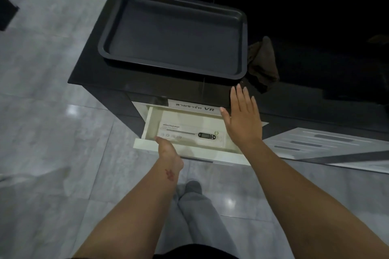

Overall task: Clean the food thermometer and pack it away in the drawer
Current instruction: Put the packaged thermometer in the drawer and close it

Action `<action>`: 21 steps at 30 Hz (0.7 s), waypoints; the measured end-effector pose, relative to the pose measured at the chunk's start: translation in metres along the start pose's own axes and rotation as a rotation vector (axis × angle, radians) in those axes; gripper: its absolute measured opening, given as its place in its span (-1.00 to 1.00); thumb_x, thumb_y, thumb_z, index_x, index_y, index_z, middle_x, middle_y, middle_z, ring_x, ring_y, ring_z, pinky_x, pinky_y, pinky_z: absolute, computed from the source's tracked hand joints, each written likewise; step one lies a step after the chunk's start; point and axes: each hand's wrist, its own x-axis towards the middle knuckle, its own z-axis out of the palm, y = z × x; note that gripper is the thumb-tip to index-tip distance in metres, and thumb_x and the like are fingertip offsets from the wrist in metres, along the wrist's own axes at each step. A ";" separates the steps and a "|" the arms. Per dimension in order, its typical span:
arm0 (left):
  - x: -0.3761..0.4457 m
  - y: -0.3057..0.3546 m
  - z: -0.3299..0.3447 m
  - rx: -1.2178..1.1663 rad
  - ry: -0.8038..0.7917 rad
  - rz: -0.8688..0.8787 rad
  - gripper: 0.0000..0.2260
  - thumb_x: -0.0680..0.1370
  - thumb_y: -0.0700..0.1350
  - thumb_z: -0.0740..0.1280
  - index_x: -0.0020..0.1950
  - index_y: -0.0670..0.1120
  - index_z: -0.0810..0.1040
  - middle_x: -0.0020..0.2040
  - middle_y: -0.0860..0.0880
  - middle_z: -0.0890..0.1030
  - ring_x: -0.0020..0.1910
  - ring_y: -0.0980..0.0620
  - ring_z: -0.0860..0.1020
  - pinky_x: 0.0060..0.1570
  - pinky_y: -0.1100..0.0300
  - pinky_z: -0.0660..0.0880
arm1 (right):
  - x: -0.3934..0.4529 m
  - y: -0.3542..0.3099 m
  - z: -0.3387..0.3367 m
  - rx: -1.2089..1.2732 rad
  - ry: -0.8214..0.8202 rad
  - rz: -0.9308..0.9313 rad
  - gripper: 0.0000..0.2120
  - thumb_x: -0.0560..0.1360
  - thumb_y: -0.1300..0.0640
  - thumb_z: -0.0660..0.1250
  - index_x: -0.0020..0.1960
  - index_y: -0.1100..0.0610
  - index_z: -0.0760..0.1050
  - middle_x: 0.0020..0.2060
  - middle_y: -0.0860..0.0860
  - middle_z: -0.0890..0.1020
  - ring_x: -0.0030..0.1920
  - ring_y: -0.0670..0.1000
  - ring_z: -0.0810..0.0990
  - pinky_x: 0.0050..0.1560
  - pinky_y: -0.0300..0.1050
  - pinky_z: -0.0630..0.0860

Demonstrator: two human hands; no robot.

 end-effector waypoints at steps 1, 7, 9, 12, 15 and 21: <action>0.005 0.001 0.000 -0.077 0.001 -0.035 -0.36 0.56 0.35 -0.03 0.53 0.03 0.29 0.50 -0.05 0.37 0.44 -0.15 0.36 0.45 -0.06 0.25 | 0.000 -0.001 0.001 -0.005 0.020 0.007 -0.35 0.64 -0.20 -0.15 0.60 0.13 -0.13 0.60 0.05 -0.05 0.59 0.04 -0.12 0.57 0.03 -0.14; 0.014 0.018 0.011 -0.320 -0.152 -0.013 -0.32 0.41 0.42 0.19 0.43 0.10 0.43 0.42 0.00 0.47 0.37 -0.14 0.46 0.40 -0.13 0.32 | 0.001 -0.004 0.005 -0.020 0.039 0.024 -0.26 0.59 -0.28 -0.11 0.60 0.17 -0.04 0.59 0.08 0.06 0.59 0.08 -0.02 0.56 0.09 -0.02; 0.017 0.030 0.020 -0.359 -0.189 -0.027 -0.28 0.43 0.39 0.21 0.51 0.06 0.34 0.49 -0.03 0.38 0.45 -0.10 0.37 0.44 -0.07 0.28 | 0.001 -0.004 0.005 -0.027 0.044 0.025 -0.26 0.59 -0.29 -0.12 0.60 0.17 -0.03 0.59 0.09 0.06 0.59 0.08 -0.01 0.56 0.09 -0.02; 0.023 0.047 0.037 -0.390 -0.222 -0.086 -0.15 0.43 0.43 0.16 0.60 0.02 0.07 0.59 -0.12 0.14 0.55 -0.14 0.16 0.51 -0.11 0.10 | 0.002 -0.005 0.006 -0.021 0.049 0.032 -0.25 0.59 -0.29 -0.10 0.59 0.18 0.00 0.59 0.09 0.09 0.58 0.09 0.02 0.55 0.08 0.01; 0.026 0.059 0.053 -0.393 -0.240 -0.122 -0.14 0.48 0.41 0.09 0.62 -0.01 -0.12 0.61 -0.13 -0.03 0.58 -0.13 -0.01 0.53 -0.11 -0.06 | 0.003 -0.004 0.008 -0.019 0.060 0.035 -0.26 0.59 -0.28 -0.06 0.59 0.18 0.03 0.58 0.09 0.12 0.58 0.09 0.06 0.55 0.07 -0.01; 0.037 0.071 0.070 -0.381 -0.303 -0.118 -0.11 0.47 0.42 0.05 0.61 -0.05 -0.18 0.61 -0.12 -0.11 0.58 -0.10 -0.15 0.53 -0.07 -0.17 | 0.004 -0.004 0.009 -0.015 0.085 0.037 -0.27 0.59 -0.27 -0.03 0.58 0.18 0.07 0.57 0.11 0.16 0.56 0.11 0.10 0.54 0.06 -0.02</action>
